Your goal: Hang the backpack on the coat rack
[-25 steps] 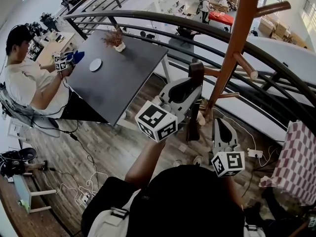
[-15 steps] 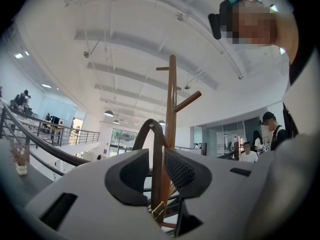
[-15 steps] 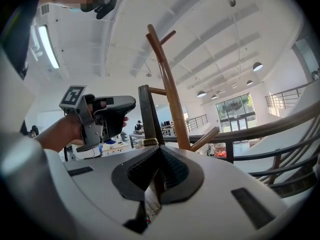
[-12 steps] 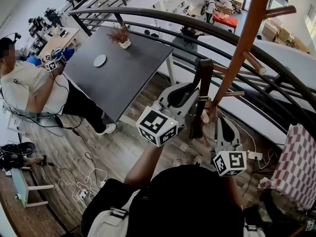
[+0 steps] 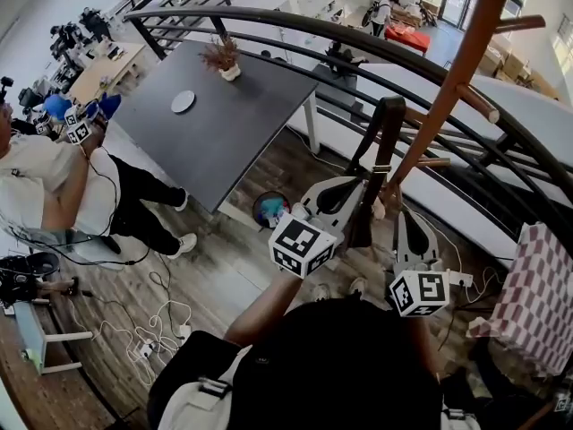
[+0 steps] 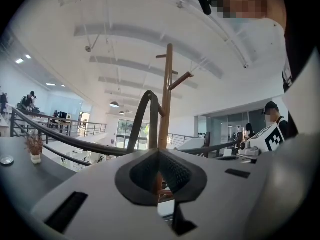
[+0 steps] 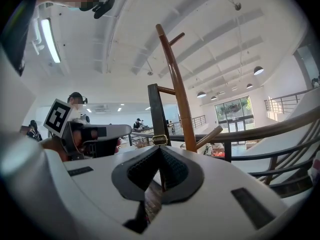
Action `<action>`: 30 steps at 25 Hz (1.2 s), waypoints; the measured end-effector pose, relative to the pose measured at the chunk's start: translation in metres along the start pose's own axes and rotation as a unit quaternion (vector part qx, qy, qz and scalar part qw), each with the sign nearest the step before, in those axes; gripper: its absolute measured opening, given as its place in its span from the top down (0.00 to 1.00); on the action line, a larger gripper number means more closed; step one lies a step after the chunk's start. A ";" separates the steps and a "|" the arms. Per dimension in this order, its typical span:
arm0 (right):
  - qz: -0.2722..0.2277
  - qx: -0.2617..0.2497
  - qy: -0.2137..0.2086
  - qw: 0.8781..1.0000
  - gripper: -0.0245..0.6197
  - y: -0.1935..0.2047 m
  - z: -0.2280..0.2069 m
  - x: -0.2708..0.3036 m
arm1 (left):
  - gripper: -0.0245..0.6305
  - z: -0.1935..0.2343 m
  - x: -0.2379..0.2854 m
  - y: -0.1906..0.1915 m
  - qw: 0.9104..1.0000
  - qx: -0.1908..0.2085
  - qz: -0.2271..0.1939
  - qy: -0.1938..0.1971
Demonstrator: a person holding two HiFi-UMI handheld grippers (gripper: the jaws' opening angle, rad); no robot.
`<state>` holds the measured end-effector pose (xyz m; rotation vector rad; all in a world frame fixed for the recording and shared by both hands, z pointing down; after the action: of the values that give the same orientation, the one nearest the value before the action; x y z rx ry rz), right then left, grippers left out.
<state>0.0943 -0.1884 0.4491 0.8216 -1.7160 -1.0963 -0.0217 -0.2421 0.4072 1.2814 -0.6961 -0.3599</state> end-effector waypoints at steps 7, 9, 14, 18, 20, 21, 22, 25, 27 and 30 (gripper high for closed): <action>0.006 0.006 0.014 1.000 0.94 0.013 0.013 -0.012 | 0.95 -0.011 -0.020 0.026 1.000 -0.001 -0.008 -0.023; 0.008 0.007 0.020 1.000 0.94 0.018 0.016 -0.016 | 0.95 -0.013 -0.026 0.032 0.999 0.000 -0.013 -0.033; 0.013 0.007 0.035 0.999 0.94 0.021 0.028 -0.022 | 0.95 -0.010 -0.045 0.041 0.998 0.013 -0.019 -0.050; 0.013 0.010 0.044 0.999 0.94 0.028 0.036 -0.033 | 0.95 -0.014 -0.055 0.061 0.999 -0.005 -0.012 -0.052; 0.011 0.012 0.045 0.999 0.94 0.031 0.037 -0.037 | 0.95 -0.018 -0.056 0.071 0.998 -0.016 -0.010 -0.053; 0.011 0.013 0.046 0.999 0.94 0.033 0.036 -0.039 | 0.95 -0.022 -0.056 0.075 0.998 -0.020 -0.012 -0.052; 0.012 0.013 0.047 0.999 0.94 0.035 0.036 -0.041 | 0.95 -0.026 -0.057 0.077 0.998 -0.023 -0.014 -0.052; 0.013 0.018 0.041 0.999 0.94 0.039 0.034 -0.046 | 0.95 -0.038 -0.060 0.081 0.998 -0.026 -0.014 -0.053; 0.011 0.021 0.033 0.999 0.94 0.041 0.034 -0.050 | 0.95 -0.045 -0.060 0.084 0.998 -0.027 -0.011 -0.053; 0.011 0.016 0.022 1.000 0.94 0.043 0.033 -0.059 | 0.95 -0.060 -0.058 0.089 0.998 -0.027 -0.007 -0.053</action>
<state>0.0827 -0.1103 0.4621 0.8403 -1.7058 -1.0305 -0.0373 -0.1375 0.4693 1.2238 -0.7632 -0.4575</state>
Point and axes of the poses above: the fingertips, and each gripper's own axes: x forward along the fingers, z to its left, y out of its underside, the point moved 2 cm from there along -x, backward along the fingers, and after that the axes turned 13 degrees about z, right-handed, at the moved point
